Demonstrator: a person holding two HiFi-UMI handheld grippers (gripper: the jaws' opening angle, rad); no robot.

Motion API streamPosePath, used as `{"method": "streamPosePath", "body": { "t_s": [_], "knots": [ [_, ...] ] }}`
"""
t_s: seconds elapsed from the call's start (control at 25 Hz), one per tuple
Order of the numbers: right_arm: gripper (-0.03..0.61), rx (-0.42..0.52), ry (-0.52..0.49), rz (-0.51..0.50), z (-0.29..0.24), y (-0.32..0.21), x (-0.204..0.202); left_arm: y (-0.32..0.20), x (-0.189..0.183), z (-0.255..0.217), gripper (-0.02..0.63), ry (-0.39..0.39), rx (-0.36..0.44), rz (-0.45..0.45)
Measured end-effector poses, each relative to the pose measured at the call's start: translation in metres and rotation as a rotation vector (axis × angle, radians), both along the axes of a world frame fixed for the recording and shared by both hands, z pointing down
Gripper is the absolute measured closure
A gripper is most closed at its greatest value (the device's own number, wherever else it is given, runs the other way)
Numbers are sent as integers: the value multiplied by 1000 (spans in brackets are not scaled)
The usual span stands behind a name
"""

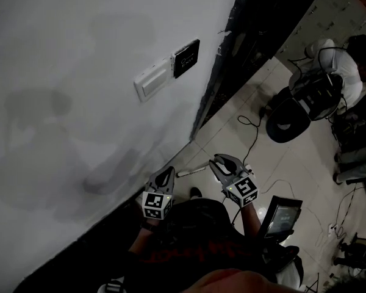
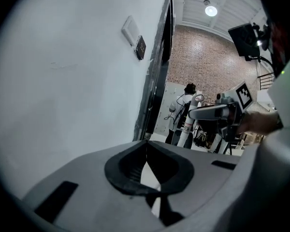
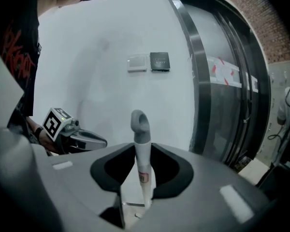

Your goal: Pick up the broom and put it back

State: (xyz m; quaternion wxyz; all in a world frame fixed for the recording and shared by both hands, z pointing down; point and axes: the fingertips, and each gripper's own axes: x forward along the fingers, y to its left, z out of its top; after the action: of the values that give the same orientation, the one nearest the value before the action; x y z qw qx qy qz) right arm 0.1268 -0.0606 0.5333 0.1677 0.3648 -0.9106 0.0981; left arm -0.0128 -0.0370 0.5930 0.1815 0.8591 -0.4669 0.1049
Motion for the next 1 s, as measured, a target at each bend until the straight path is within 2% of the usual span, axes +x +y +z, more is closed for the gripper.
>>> {"method": "streamPosePath", "body": {
  "t_s": [0.16,0.32,0.64,0.76,0.92,0.96,1.0],
  "knots": [
    [477,-48,53,-38,40,-12,-15,6,-10,-7,607,-6,3,-37],
    [477,-107,130,-86,104,-36,-39,14,-26,0,608,-13,-14,-88],
    [477,-272,238,-98,219,-82,-79,28,-51,8,607,-6,-50,-194],
    [476,-272,229,-89,234,-93,-88,26,-55,5,609,1,-52,-217],
    [474,-242,222,-78,236,-113,-95,31,-48,12,608,-16,-65,-185],
    [454,-236,207,-75,234,-120,-97,31,-45,13,607,-20,-66,-174],
    [387,-231,177,-75,229,-127,-98,31,-42,14,607,-21,-67,-165]
  ]
}}
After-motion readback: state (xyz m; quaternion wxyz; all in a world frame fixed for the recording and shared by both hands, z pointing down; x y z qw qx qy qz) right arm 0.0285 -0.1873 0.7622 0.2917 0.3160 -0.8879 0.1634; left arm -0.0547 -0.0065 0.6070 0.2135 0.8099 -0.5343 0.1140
